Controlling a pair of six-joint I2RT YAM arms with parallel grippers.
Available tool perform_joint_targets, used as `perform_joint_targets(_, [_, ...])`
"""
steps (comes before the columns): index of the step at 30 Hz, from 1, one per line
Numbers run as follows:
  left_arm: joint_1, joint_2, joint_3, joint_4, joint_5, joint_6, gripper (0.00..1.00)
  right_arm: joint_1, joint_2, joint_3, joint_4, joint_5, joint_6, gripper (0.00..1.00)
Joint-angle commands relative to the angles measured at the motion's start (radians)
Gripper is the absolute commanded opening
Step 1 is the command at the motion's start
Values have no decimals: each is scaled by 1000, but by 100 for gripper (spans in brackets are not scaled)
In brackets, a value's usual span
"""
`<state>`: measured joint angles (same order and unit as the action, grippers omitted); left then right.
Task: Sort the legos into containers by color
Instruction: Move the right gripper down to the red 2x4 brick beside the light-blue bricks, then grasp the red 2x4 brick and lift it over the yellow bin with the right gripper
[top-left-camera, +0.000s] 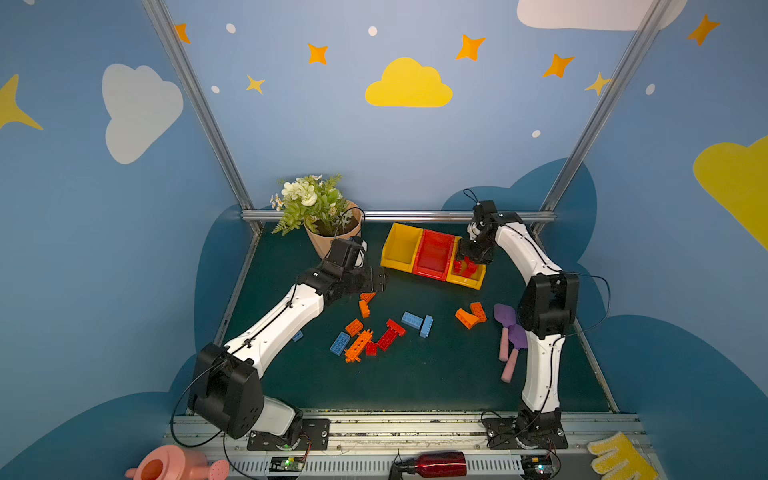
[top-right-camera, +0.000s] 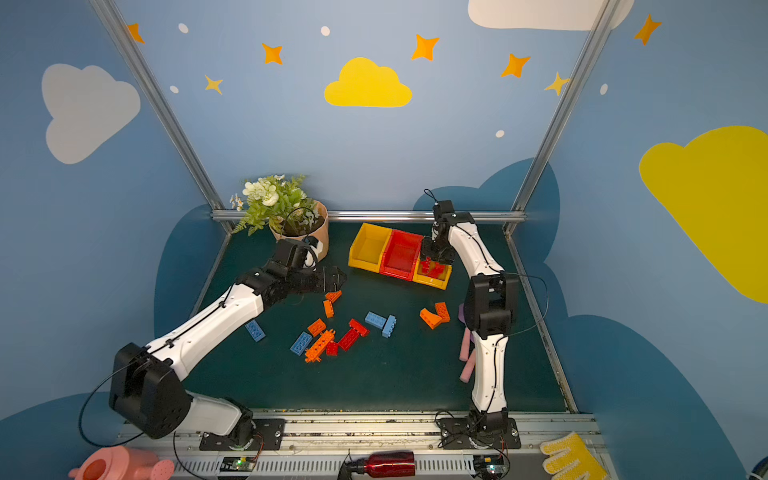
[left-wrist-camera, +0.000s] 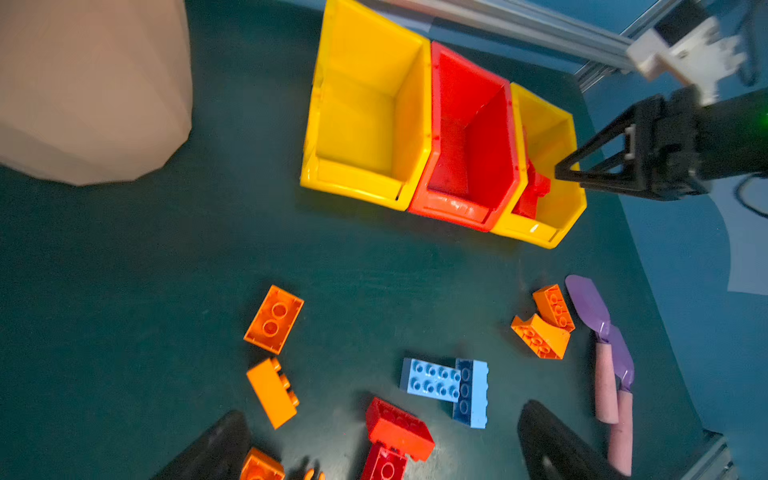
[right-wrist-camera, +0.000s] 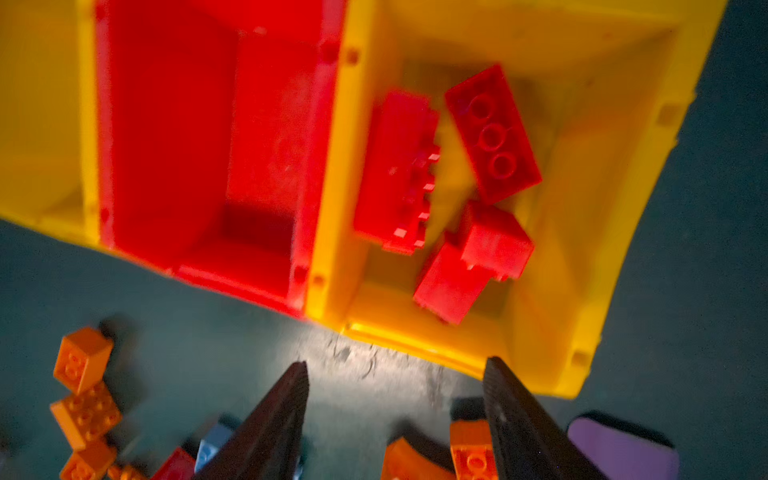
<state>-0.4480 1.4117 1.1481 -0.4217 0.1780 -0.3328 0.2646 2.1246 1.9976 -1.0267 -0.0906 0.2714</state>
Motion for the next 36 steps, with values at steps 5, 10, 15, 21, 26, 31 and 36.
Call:
perform_joint_targets(5, [0, -169, -150, 15, -59, -70, 100, 225, -109, -152, 28, -69, -18, 66])
perform_joint_targets(10, [2, -295, -273, 1, -119, -118, 100, 367, -95, -181, 42, -104, -39, 62])
perform_joint_targets(15, [2, -423, -376, -3, -169, -160, 100, 455, -53, -184, 43, -152, -59, 62])
perform_joint_targets(21, [5, -531, -451, -5, -231, -205, 100, 519, -3, -206, 52, -171, -60, 60])
perform_joint_targets(26, [5, -548, -460, -11, -247, -217, 100, 538, 30, -239, 65, -181, -61, 58])
perform_joint_targets(31, [5, -542, -455, -14, -249, -215, 100, 544, 50, -274, 76, -174, -69, 57])
perform_joint_targets(36, [5, -528, -446, -6, -252, -205, 100, 548, 65, -284, 74, -154, -67, 51])
